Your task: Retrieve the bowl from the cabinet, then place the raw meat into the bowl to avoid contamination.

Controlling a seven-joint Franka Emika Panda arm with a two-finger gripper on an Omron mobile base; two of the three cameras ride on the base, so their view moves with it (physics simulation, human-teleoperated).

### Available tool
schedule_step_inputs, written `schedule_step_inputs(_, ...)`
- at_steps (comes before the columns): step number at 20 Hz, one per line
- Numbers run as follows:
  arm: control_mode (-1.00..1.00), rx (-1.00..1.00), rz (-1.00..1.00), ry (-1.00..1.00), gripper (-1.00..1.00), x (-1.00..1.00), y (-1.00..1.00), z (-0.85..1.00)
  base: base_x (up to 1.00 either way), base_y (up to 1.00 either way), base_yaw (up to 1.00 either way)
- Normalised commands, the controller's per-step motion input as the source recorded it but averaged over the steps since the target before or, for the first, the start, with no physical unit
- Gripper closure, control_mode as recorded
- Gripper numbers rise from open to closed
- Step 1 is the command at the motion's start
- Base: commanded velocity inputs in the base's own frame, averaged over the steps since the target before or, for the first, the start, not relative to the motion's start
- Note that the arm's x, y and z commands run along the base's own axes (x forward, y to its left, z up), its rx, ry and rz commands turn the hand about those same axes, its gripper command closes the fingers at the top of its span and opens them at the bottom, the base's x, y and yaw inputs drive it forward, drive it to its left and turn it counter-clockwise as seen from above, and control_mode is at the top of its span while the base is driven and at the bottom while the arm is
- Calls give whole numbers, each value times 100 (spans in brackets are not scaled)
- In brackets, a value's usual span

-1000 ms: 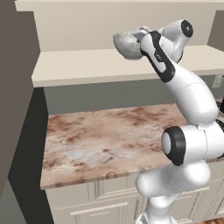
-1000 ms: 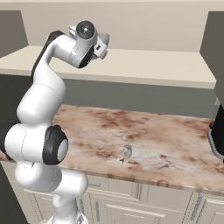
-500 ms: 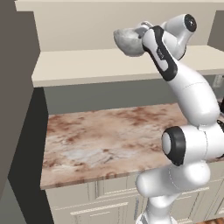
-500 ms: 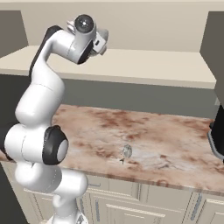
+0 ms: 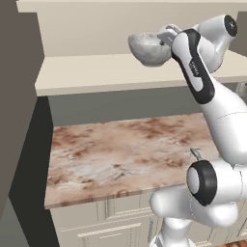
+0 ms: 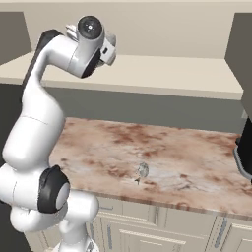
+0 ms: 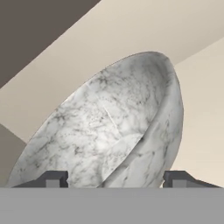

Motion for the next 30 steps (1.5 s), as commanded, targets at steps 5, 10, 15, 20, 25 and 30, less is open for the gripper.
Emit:
schedule_step_inputs(5,-100,-2,8,-7,100,-95,0,-4,0,0,0)
schedule_step_inputs(10,-100,-3,9,-5,100,-97,0,-9,0,0,0)
schedule_step_inputs(15,-100,-6,9,-1,100,-87,1,-25,0,0,0)
schedule_step_inputs(20,-100,-11,9,0,100,-64,1,-43,0,0,0)
schedule_step_inputs(25,-100,-12,9,3,100,-50,1,-52,0,0,0)
schedule_step_inputs(30,-100,-12,7,9,100,-27,0,-58,0,0,0)
